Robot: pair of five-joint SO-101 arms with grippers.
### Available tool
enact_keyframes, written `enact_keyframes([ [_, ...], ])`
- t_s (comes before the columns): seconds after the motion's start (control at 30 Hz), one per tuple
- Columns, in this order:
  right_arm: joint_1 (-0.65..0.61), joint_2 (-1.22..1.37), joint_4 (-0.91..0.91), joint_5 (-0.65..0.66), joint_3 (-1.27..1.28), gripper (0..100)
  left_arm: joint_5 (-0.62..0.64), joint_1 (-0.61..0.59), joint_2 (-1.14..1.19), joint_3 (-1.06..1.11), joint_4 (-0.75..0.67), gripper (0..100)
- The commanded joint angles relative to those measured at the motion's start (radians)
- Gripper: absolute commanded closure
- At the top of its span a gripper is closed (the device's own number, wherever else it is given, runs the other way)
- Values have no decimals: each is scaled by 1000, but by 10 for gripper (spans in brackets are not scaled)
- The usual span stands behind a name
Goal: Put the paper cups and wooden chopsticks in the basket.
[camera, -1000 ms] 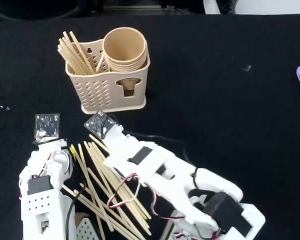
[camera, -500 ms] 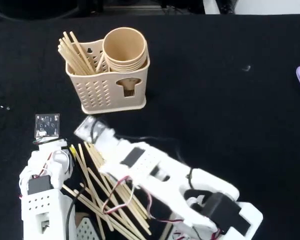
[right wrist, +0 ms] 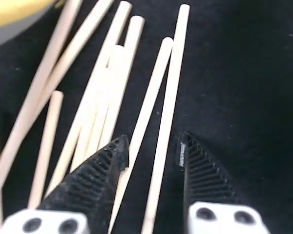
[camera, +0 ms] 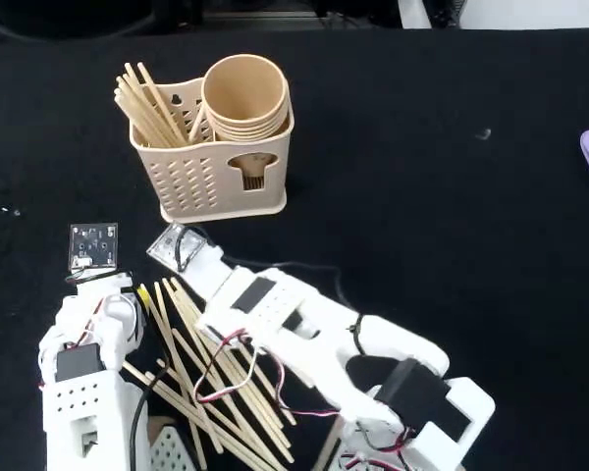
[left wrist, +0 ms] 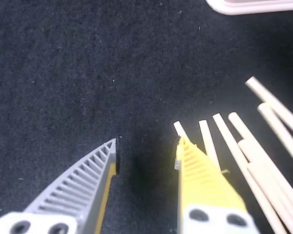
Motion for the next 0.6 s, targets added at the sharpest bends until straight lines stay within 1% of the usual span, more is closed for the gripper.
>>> enact_keyframes([
  [0.0, 29, 7, 21, 46, -50, 825, 6, -2, -11, -19, -18, 798],
  [0.27, 29, 10, 77, 49, -54, 831, 6, -2, -11, -19, -18, 798],
  [0.33, 29, 10, 97, 68, -54, 881, 6, -2, -11, -19, -18, 798],
  [0.4, 29, 10, 130, 123, -56, 944, 6, -2, -11, -19, -18, 798],
  [0.43, 29, 10, 155, 146, -58, 960, 6, -2, -11, -19, -18, 798],
  [0.5, 31, 10, 198, 173, -59, 951, 6, -2, -11, -18, -18, 798],
  [0.57, 31, 10, 226, 181, -59, 910, 6, -2, -11, -18, -18, 798],
])
